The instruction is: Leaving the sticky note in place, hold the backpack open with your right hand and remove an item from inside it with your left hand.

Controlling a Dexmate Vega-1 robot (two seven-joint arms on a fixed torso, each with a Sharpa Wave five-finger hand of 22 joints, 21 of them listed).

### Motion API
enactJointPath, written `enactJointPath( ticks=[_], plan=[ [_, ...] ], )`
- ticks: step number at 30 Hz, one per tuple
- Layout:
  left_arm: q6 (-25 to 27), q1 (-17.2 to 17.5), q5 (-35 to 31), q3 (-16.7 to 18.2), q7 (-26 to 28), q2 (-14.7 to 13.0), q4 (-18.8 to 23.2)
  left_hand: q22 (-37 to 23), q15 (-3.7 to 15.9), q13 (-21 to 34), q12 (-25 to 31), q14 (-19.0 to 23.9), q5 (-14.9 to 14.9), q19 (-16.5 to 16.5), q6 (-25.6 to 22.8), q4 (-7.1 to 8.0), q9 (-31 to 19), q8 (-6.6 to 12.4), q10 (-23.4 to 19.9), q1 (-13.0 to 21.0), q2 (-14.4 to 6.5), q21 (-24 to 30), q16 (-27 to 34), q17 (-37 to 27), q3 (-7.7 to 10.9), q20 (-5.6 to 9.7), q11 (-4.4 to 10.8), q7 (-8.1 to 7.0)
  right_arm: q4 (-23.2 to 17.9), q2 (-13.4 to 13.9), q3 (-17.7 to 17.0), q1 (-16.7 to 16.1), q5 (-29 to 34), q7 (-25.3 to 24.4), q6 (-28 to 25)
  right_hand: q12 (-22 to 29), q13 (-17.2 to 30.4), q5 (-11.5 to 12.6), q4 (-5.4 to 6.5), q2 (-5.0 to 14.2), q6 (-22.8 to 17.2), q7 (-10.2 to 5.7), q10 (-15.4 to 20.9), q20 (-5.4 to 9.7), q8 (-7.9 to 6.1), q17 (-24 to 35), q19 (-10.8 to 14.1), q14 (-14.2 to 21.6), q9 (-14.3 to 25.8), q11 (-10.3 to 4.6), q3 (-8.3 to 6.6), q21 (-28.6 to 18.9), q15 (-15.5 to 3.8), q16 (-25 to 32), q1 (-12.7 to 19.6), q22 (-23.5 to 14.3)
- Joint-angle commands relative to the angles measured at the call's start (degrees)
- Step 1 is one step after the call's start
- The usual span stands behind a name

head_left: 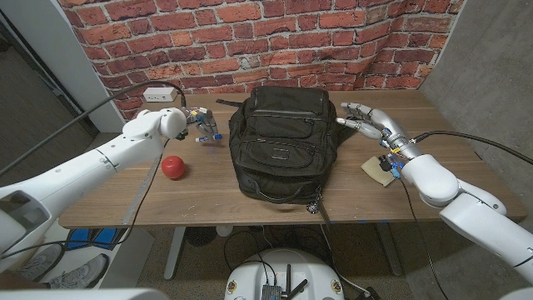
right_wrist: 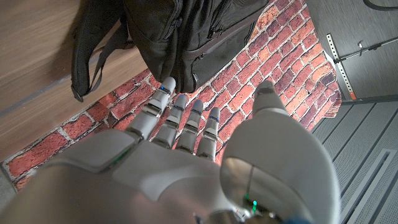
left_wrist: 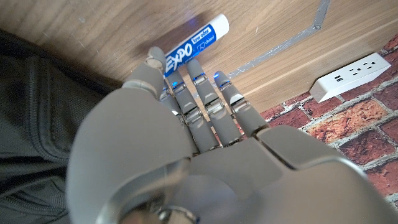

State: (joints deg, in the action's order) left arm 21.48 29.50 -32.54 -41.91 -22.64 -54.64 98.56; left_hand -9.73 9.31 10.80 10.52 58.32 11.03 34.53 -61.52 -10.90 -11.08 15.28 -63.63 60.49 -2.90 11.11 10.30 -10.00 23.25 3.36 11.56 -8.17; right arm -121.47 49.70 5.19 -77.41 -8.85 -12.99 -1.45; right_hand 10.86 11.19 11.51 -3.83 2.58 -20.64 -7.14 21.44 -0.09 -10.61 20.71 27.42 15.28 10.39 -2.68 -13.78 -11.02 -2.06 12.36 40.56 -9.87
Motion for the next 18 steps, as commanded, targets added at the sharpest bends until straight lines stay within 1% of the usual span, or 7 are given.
enactJointPath(
  ticks=[1, 13, 15, 17, 18],
  plan=[
    [-0.3, -1.4, -5.8, -3.1, -2.4, 1.7, -1.8, -0.2, 4.56, 0.2, 0.3, -0.3, 0.3, 0.2, -0.4, 1.20, -0.1, 0.47, -0.2, -0.1, -1.2, 0.2, 0.1, -0.1, 1.48, 8.03, 0.00, -0.27, 2.3, -0.5, 0.7, 1.2, -0.2, -0.3, 2.3, 0.4, 0.1, 0.3, -0.29, 0.27, -0.4, 0.53, 0.1, 0.48, -0.37, 0.1, 0.3, 0.6, 0.2, 0.27, -0.35, -0.4, -0.74, 0.4, -0.4, 0.0],
    [0.1, -0.7, -10.1, -3.9, -2.6, 2.6, -2.0, -0.2, 4.56, 0.2, 0.3, -0.5, 0.2, 0.0, -0.5, 1.17, -0.2, 0.52, -0.2, -0.1, -1.1, 0.1, 0.0, -0.1, 1.49, 8.05, 0.02, -0.46, 5.0, -1.6, 1.9, 2.9, -1.0, -0.6, 4.7, 0.4, 0.1, 0.4, -0.07, 0.85, -0.4, 0.69, 0.0, 0.98, -0.34, 0.0, 0.5, 0.5, 0.2, 0.26, -0.25, -0.4, -0.88, 0.4, -1.2, 0.0],
    [0.0, -0.9, -10.7, -4.2, -2.7, 3.1, -2.6, -0.2, 4.56, 0.2, 0.3, -0.5, 0.2, 0.0, -0.5, 1.17, -0.2, 0.54, -0.1, -0.2, -1.1, 0.1, 0.0, -0.1, 1.50, 8.05, 0.03, -0.52, 6.0, -2.5, 2.3, 3.3, -1.8, -0.8, 5.6, 0.4, 0.1, 0.4, 0.00, 0.95, -0.4, 0.73, 0.0, 1.04, -0.33, 0.0, 0.5, 0.4, 0.2, 0.26, -0.23, -0.4, -0.78, 0.4, -1.3, 0.0],
    [-0.1, -0.9, -11.0, -4.3, -2.8, 3.3, -2.7, -0.2, 4.57, 0.2, 0.3, -0.6, 0.2, 0.0, -0.4, 1.15, -0.3, 0.56, -0.1, -0.2, -1.0, 0.1, 0.0, -0.1, 1.49, 8.05, 0.03, -0.52, 6.5, -2.8, 2.5, 3.5, -2.2, -0.7, 6.2, 0.4, 0.1, 0.4, 0.05, 1.04, -0.4, 0.77, 0.0, 1.04, -0.33, 0.0, 0.5, 0.3, 0.2, 0.29, -0.21, -0.4, -0.81, 0.4, -1.5, 0.0],
    [-0.5, -1.1, -11.7, -4.7, -2.8, 3.5, -3.0, -0.2, 4.57, 0.2, 0.3, -0.6, 0.2, 0.0, -0.4, 1.15, -0.3, 0.56, -0.1, -0.2, -1.0, 0.1, 0.0, -0.1, 1.49, 8.04, 0.03, -0.55, 7.1, -3.5, 2.7, 3.7, -2.9, -0.9, 6.6, 0.4, 0.1, 0.4, 0.07, 1.08, -0.4, 0.79, 0.0, 1.06, -0.34, 0.0, 0.5, 0.3, 0.2, 0.26, -0.19, -0.4, -0.83, 0.4, -1.6, 0.0]
  ],
)
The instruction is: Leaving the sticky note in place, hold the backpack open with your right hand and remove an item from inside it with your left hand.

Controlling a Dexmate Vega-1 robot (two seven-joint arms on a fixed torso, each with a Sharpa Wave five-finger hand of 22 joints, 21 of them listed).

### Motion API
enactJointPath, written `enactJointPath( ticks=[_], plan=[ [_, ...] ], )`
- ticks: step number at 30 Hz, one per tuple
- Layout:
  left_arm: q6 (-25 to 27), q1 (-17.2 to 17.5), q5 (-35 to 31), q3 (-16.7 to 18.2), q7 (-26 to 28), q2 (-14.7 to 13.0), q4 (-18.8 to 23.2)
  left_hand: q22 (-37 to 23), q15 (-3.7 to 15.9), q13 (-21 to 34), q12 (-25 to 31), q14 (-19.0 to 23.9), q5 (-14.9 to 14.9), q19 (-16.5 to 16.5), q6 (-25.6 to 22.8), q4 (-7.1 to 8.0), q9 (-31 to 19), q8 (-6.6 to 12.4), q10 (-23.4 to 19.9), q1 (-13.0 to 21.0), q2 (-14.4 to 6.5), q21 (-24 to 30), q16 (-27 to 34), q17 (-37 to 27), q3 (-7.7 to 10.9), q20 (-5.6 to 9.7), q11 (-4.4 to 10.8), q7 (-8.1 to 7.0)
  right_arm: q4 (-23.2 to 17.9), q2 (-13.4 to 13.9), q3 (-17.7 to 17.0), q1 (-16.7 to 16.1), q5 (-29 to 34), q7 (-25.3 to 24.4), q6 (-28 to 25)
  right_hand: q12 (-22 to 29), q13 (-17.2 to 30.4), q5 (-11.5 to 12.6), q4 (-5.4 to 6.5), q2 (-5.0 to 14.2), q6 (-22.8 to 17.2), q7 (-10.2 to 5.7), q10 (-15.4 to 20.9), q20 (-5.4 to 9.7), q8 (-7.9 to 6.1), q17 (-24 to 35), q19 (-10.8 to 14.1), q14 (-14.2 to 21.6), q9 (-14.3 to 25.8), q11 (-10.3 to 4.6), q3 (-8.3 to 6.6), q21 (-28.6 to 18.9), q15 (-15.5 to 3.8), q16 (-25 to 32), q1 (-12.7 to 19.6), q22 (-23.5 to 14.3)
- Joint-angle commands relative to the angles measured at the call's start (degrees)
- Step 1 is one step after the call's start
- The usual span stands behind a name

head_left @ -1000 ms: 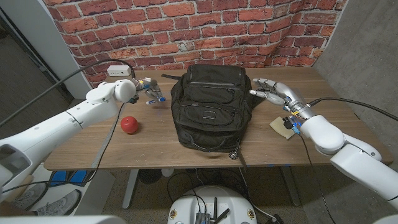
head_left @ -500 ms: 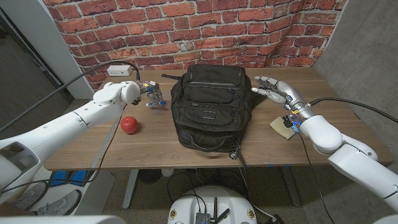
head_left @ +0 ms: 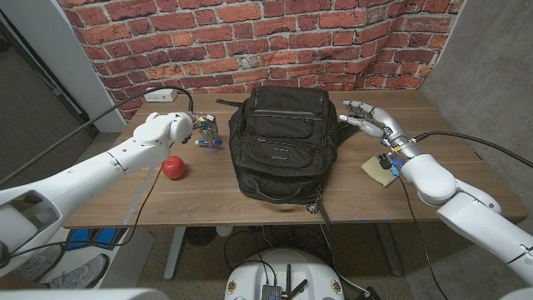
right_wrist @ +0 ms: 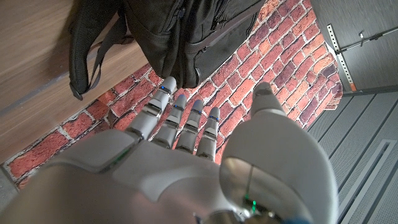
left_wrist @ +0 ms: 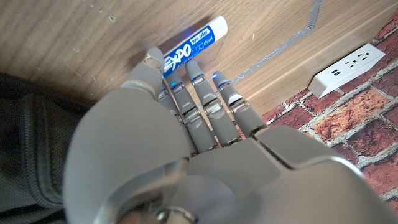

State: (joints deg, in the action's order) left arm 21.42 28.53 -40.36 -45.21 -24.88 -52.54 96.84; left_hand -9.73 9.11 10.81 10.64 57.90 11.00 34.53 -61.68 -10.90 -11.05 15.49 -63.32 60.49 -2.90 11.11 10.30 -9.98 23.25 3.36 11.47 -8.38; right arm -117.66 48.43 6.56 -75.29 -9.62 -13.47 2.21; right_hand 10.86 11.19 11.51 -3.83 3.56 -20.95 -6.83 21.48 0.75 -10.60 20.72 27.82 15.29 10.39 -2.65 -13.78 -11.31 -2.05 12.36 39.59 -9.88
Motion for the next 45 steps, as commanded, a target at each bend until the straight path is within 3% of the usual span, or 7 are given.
enactJointPath(
  ticks=[1, 11, 19, 31, 45],
  plan=[
    [-0.3, -0.2, -4.3, -1.5, -0.7, 1.5, -1.4, -0.2, 4.77, 0.2, 0.2, -0.3, 0.3, 0.0, -0.2, 1.14, -0.4, 0.37, -0.4, -0.2, -1.0, 0.1, 0.0, -0.1, 1.48, 8.05, 0.11, -0.37, 3.7, -2.5, 1.5, 1.6, -2.4, -0.4, 3.3, 0.4, 0.1, 0.4, 0.09, 0.13, -0.1, 0.47, 0.0, 0.23, -0.34, 0.0, 0.1, 0.3, 0.1, 0.26, -0.18, -0.1, -0.82, 0.4, -0.6, 0.0],
    [0.8, 0.0, -8.7, -2.6, -0.6, 2.6, -1.8, -0.2, 4.76, 0.2, 0.1, -0.8, 0.3, -0.3, 0.2, 1.13, -0.5, 0.30, 0.0, -0.3, -0.9, 0.0, -0.1, -0.1, 1.54, 8.05, 0.17, -0.61, 6.1, -4.4, 2.3, 2.4, -2.7, -2.5, 5.7, 0.4, 0.1, 0.4, 0.30, 0.50, -0.6, 0.96, 0.1, 0.43, -0.49, 0.0, -0.1, 0.2, 0.1, 0.26, 0.00, 0.0, -0.83, 0.4, -1.5, 0.0],
    [1.0, -0.6, -11.4, -3.6, -1.5, 3.9, -2.5, -0.2, 4.74, 0.2, -0.1, -1.5, 0.3, -0.6, 1.4, 1.20, -0.4, -0.23, 1.1, -0.7, -0.6, 0.0, -0.1, -0.1, 1.51, 8.02, 0.23, -0.80, 10.5, -7.0, 3.4, 4.4, -3.6, -3.1, 10.4, 0.5, 0.1, 0.4, 0.28, 0.66, -0.7, 1.03, 0.2, 0.46, -0.52, -0.1, -0.1, 0.2, 0.1, 0.34, 0.09, 0.0, -0.84, 0.5, -1.9, 0.0],
    [3.1, 0.1, -12.9, -2.8, -4.7, 3.4, -0.1, -0.2, 4.61, 0.0, -0.5, -4.5, 0.4, -1.2, 4.6, 1.31, -0.2, -1.91, 5.4, -1.7, 0.0, -0.1, -0.4, 0.1, 1.79, 8.13, 0.39, -0.86, 13.3, -7.8, 3.9, 5.4, -4.2, -3.2, 12.9, 0.7, 0.0, 0.5, 0.12, 0.88, -1.3, 1.37, 0.8, 0.54, -0.66, -0.2, 0.3, 0.5, 0.1, 0.58, 0.16, 0.0, -0.94, 0.6, -2.3, 0.0],
    [5.1, 1.9, -14.5, -1.5, -6.0, 2.5, 2.4, -0.1, 4.44, -0.1, -0.3, -8.7, 0.3, -2.0, 10.6, 1.14, -0.3, -4.08, 10.2, -3.2, 3.3, -0.1, -0.3, 0.1, 0.83, 8.29, 0.38, -1.47, 15.2, -7.7, 4.8, 7.0, -4.8, -2.3, 14.2, 0.7, 0.0, 0.5, -0.10, 1.09, -1.9, 1.46, 1.0, 0.48, -0.78, -0.3, 0.4, 0.7, 0.1, 0.48, 0.22, 0.0, -0.90, 0.7, -2.6, 0.1]
  ],
)
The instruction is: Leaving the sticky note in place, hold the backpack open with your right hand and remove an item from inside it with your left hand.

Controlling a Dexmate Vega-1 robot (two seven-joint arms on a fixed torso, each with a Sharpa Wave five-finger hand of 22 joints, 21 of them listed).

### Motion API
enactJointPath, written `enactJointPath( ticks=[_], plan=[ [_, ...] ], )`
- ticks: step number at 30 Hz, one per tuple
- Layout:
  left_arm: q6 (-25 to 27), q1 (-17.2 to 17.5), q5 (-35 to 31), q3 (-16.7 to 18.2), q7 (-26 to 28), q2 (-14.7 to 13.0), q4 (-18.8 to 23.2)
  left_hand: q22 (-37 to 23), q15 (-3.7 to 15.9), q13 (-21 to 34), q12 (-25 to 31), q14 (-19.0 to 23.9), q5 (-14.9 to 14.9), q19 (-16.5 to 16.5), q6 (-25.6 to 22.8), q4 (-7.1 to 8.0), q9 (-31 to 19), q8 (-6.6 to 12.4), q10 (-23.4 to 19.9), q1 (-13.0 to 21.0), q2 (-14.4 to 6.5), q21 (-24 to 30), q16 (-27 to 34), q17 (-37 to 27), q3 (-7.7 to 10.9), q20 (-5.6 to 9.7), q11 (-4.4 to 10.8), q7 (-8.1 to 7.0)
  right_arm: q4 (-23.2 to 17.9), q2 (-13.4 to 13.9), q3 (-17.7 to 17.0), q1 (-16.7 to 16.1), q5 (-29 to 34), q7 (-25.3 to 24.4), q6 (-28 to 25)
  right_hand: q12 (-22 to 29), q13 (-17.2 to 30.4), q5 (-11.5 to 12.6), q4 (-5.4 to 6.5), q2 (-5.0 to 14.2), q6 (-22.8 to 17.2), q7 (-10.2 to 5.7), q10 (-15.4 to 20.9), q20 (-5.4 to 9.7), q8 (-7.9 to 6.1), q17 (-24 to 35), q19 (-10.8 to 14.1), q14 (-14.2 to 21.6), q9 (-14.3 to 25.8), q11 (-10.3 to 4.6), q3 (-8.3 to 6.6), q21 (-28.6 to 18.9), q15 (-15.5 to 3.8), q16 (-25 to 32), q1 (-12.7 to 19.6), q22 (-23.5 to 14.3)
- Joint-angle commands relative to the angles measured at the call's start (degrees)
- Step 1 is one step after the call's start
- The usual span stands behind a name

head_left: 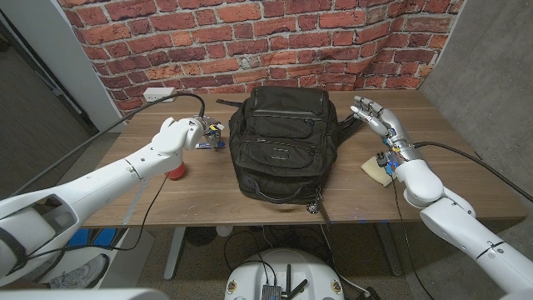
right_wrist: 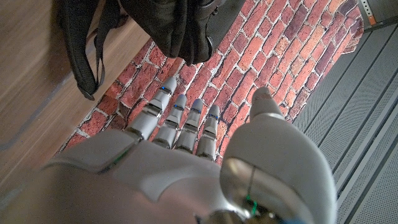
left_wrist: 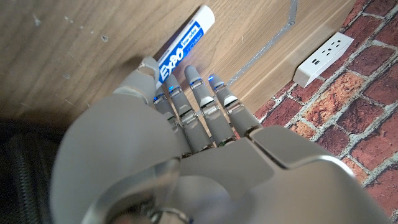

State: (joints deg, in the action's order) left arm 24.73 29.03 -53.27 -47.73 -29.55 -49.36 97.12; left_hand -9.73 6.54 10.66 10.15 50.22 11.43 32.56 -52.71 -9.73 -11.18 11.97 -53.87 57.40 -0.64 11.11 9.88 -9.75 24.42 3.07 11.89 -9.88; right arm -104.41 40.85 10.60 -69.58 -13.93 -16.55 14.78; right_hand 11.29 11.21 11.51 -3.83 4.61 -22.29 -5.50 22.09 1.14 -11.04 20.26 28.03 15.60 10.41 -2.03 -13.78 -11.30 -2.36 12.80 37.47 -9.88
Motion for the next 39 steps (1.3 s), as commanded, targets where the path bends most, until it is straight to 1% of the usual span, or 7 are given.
enactJointPath(
  ticks=[1, 8, 13, 16, 20, 35, 39],
  plan=[
    [2.2, 1.6, -1.9, 1.1, -1.5, -0.8, 2.5, -0.1, 7.03, 0.1, 0.1, -1.2, -0.1, -0.1, 2.0, -0.01, -0.2, -0.61, 1.1, -0.2, 1.1, -0.1, 0.1, -0.1, -0.36, 8.60, -0.04, -0.01, 2.1, -0.2, 0.8, 1.4, -0.6, 0.9, 1.7, 0.2, 0.0, 0.5, -0.13, 0.06, -0.6, 0.14, 0.4, 0.07, -0.34, 0.1, 0.2, 0.4, 0.1, -0.14, 0.23, 0.0, -0.57, 0.3, -0.5, 0.1],
    [3.2, 2.5, -3.0, 1.7, -1.5, -0.8, 3.4, -0.2, 6.85, 0.0, -0.2, -5.0, -0.2, -0.3, 5.8, 0.22, -0.2, -1.13, 5.0, -1.0, 2.6, -0.1, -0.4, 0.1, -1.10, 8.74, -0.08, -0.09, 2.6, -0.3, 1.0, 1.6, -0.9, 1.0, 2.2, 0.3, 0.0, 0.5, -0.28, 0.15, -0.7, 0.14, 0.6, 0.05, -0.32, 0.0, 0.2, 0.5, 0.1, -0.11, 0.25, 0.0, -0.48, 0.3, -0.7, 0.1],
    [4.6, 3.3, -3.2, 2.5, -1.3, -0.9, 4.5, -0.1, 6.46, 0.0, -0.4, -9.5, -0.3, -1.3, 9.4, 0.75, -0.1, -1.30, 10.0, -2.8, 3.5, -0.4, -0.4, 0.1, -2.47, 8.90, -0.36, -0.01, 2.9, -0.1, 0.9, 1.6, -1.1, 1.1, 2.6, 0.3, 0.0, 0.5, -0.38, 0.21, -0.7, 0.13, 0.6, 0.00, -0.30, 0.0, 0.2, 0.5, 0.1, -0.06, 0.27, 0.0, -0.52, 0.3, -0.8, 0.1],
    [5.2, 3.6, -3.3, 3.0, -1.2, -0.9, 5.0, -0.1, 6.20, 0.0, -0.3, -11.0, -0.4, -1.9, 10.1, 0.96, -0.1, -1.23, 11.0, -3.5, 3.8, -0.5, -0.4, 0.1, -3.17, 8.88, -0.17, 0.10, 3.2, -0.1, 0.9, 1.7, -1.3, 1.2, 2.9, 0.2, 0.0, 0.5, -0.46, 0.23, -0.7, 0.13, 0.6, -0.02, -0.27, -0.1, 0.2, 0.4, 0.1, -0.14, 0.29, 0.0, -0.55, 0.3, -0.8, 0.1],
    [7.0, 4.7, -2.5, 4.2, -0.5, -0.8, 6.2, -0.1, 5.84, 0.0, -0.3, -12.3, -0.4, -2.9, 10.7, 1.71, -0.1, -1.11, 12.4, -5.3, 3.7, -0.7, -0.4, 0.2, -3.82, 8.67, -0.28, 0.24, 3.6, -0.1, 0.9, 1.7, -2.1, 1.7, 3.2, 0.1, 0.0, 0.5, -0.53, 0.27, -0.7, 0.07, 0.4, 0.04, -0.22, -0.1, 0.2, 0.3, 0.1, -0.25, 0.30, 0.0, -0.39, 0.3, -0.9, 0.1],
    [12.2, 8.3, 1.7, 7.9, 4.2, -0.8, 10.1, 0.0, 5.74, -0.1, -0.3, -15.2, -0.4, -4.3, 12.6, 2.34, 0.0, -1.19, 15.6, -8.0, 3.1, -0.7, -0.4, 0.4, -4.29, 7.80, -0.73, 0.58, 6.7, -0.9, 1.3, 3.1, -6.4, 4.8, 5.3, -0.6, -0.1, 0.4, -0.40, 0.69, 1.5, 0.15, -1.7, 0.09, 0.59, -0.4, -1.4, -1.8, 0.1, 0.31, 0.76, 0.6, 0.16, -0.4, -2.7, 0.1],
    [13.4, 9.0, 3.2, 8.6, 5.6, -0.8, 10.8, 0.0, 5.45, -0.1, -0.1, -16.2, -0.5, -4.6, 14.1, 2.89, 0.1, -1.37, 16.5, -9.9, 2.8, -0.6, -0.4, 0.4, -4.67, 7.69, -0.93, 0.99, 7.5, -1.1, 1.5, 3.5, -7.5, 5.8, 6.0, -0.7, -0.1, 0.3, -0.30, 0.76, 2.1, 0.14, -2.2, 0.17, 0.73, -0.4, -1.9, -2.5, 0.1, 0.25, 0.94, 0.7, 0.23, -0.7, -3.3, 0.1]
  ],
)
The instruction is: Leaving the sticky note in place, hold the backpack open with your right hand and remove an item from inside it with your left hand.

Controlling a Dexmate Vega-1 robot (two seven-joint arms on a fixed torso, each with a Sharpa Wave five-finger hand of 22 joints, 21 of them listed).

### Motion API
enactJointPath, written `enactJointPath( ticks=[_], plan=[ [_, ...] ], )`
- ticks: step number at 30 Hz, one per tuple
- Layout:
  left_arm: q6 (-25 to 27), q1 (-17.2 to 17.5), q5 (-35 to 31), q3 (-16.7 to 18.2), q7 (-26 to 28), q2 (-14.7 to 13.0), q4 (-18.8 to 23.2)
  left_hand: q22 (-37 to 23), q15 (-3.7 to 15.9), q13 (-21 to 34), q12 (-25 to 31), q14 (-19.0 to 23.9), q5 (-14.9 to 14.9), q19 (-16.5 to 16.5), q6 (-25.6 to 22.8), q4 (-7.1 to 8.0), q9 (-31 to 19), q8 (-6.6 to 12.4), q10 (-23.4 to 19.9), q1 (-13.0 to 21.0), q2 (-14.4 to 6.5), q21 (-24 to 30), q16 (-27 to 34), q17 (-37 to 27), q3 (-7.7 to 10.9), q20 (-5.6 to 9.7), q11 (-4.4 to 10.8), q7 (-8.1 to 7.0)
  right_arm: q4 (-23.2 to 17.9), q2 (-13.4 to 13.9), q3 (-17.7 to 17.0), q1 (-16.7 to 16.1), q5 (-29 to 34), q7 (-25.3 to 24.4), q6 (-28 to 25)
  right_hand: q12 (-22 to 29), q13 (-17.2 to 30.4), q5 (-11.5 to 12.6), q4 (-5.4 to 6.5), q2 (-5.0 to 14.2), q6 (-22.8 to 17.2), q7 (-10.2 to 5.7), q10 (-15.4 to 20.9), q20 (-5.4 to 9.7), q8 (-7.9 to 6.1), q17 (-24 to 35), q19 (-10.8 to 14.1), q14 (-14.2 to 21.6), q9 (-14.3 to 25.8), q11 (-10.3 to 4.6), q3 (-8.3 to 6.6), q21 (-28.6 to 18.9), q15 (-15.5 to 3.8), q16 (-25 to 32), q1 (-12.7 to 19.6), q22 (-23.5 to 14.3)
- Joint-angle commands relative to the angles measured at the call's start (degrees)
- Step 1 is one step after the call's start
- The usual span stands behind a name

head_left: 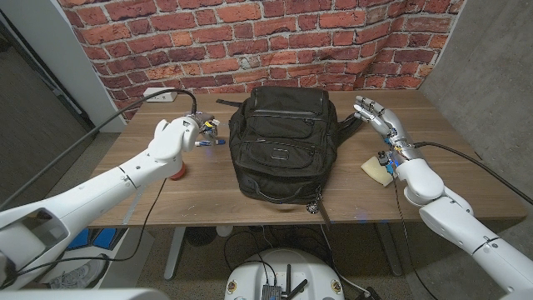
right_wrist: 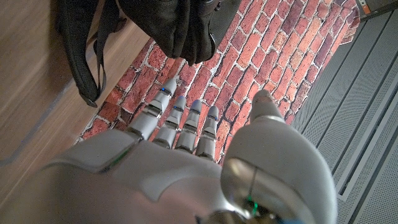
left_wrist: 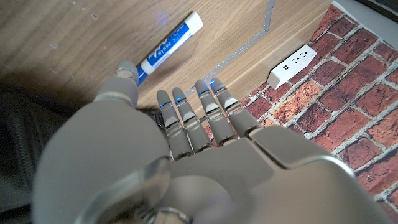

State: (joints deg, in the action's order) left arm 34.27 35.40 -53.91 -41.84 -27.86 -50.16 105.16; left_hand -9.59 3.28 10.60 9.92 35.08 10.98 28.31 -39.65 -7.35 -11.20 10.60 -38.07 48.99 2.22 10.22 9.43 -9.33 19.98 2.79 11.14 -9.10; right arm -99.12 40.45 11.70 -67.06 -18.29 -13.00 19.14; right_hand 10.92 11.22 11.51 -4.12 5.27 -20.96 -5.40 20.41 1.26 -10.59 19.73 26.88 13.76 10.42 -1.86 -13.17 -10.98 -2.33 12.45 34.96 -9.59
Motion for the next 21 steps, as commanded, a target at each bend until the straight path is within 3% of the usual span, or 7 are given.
enactJointPath(
  ticks=[1, 7, 21],
  plan=[
    [4.2, 2.9, 4.5, 3.0, 4.5, 0.1, 2.9, -0.2, 8.70, 0.0, 0.1, -1.2, -0.1, -0.4, 1.5, 0.51, 0.1, -0.09, 1.1, -1.7, 0.0, 0.3, 0.1, 0.0, -0.27, 7.97, -0.10, 0.18, 2.4, -0.7, 0.5, 1.1, -3.4, 2.5, 1.8, -0.3, -0.1, 0.3, 0.01, 0.13, 0.9, 0.13, -0.6, 0.08, 0.31, 0.1, -1.0, -0.8, 0.0, 0.02, 0.36, 0.5, 0.01, -0.4, -0.9, -0.2],
    [5.8, 3.8, 8.2, 4.4, 7.1, 0.1, 3.8, -0.2, 8.25, -0.1, 0.1, -3.4, -0.1, -1.3, 2.3, 0.17, 0.2, 0.04, 2.4, -2.3, -0.1, 0.2, -0.2, 0.0, -0.41, 7.64, -0.54, 0.14, 3.6, -1.0, 0.7, 1.7, -5.1, 3.9, 2.5, -0.5, -0.2, 0.2, 0.03, 0.27, 2.6, 0.25, -1.9, 0.12, 0.61, -0.1, -1.9, -1.9, 0.0, 0.29, 0.60, 0.6, 0.14, -0.6, -1.8, -0.2],
    [9.1, 8.9, 22.6, 10.9, 20.7, 2.3, 6.3, -0.2, 7.05, -0.1, 0.0, -5.8, -0.2, -2.4, 3.9, 0.45, 0.2, -0.04, 4.7, -3.8, -1.1, 0.2, 0.0, -0.1, -0.76, 7.00, -1.13, 0.56, 7.6, -1.8, 1.7, 4.4, -9.7, 8.2, 3.8, -0.7, -0.3, -0.2, 0.35, 0.69, 5.5, 1.44, -4.4, -0.10, 0.72, -0.5, -4.6, -4.1, -0.1, 0.65, 1.15, 1.0, 0.42, -1.0, -4.1, -0.1]
  ],
)
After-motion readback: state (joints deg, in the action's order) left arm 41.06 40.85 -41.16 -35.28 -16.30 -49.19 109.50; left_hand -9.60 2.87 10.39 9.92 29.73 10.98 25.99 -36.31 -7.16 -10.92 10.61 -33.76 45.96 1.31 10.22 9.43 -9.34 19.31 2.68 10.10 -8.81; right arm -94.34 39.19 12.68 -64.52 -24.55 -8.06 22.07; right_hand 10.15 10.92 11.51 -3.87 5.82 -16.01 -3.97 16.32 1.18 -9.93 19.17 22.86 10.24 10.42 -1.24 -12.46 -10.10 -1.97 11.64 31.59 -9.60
